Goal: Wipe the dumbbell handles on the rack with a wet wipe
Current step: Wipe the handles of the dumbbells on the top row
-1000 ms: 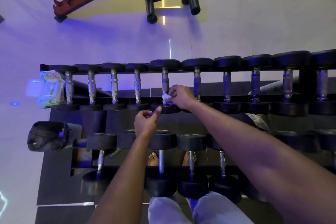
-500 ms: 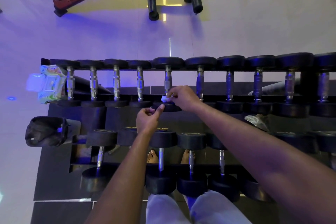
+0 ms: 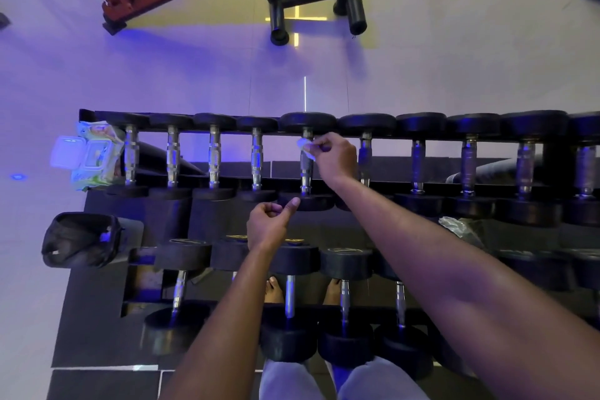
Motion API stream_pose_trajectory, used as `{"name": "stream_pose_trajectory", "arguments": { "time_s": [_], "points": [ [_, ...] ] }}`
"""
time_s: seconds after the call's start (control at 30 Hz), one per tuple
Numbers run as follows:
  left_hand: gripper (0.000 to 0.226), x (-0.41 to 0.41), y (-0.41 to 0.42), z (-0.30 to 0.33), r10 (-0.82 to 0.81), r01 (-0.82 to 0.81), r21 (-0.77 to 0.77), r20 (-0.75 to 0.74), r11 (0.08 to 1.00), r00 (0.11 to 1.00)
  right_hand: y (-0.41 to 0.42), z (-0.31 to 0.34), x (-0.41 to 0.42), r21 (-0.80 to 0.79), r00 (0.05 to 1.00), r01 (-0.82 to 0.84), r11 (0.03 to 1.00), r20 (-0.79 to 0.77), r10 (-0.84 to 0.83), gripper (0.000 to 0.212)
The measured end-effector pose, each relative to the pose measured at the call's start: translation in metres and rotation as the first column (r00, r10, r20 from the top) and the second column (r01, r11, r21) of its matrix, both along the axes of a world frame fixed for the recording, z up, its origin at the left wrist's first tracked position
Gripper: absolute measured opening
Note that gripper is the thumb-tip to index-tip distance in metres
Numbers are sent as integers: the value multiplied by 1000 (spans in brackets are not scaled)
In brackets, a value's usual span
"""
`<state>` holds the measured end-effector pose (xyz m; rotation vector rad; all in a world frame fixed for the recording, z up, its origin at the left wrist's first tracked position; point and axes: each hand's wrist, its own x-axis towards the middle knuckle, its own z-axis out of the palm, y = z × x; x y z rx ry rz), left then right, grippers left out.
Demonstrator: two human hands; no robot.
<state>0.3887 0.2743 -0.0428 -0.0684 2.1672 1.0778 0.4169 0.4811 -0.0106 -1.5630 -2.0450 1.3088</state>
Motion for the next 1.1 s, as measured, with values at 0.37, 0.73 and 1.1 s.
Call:
{"name": "stream_pose_trajectory", "arguments": {
  "time_s": [0.37, 0.73, 1.1],
  "points": [
    [60, -1, 1, -8, 9, -8, 16, -11, 1000, 1000, -4, 6, -29, -203, 933, 351, 914, -2, -359, 65],
    [62, -2, -2, -12, 6, -7, 57, 18, 998, 1000, -6, -3, -31, -252, 940, 320, 913, -37, -340, 36],
    [72, -1, -3, -12, 11, -11, 78, 12, 997, 1000, 27, 7, -26, -522, 964, 234, 820, 11, -267, 14]
  ]
}}
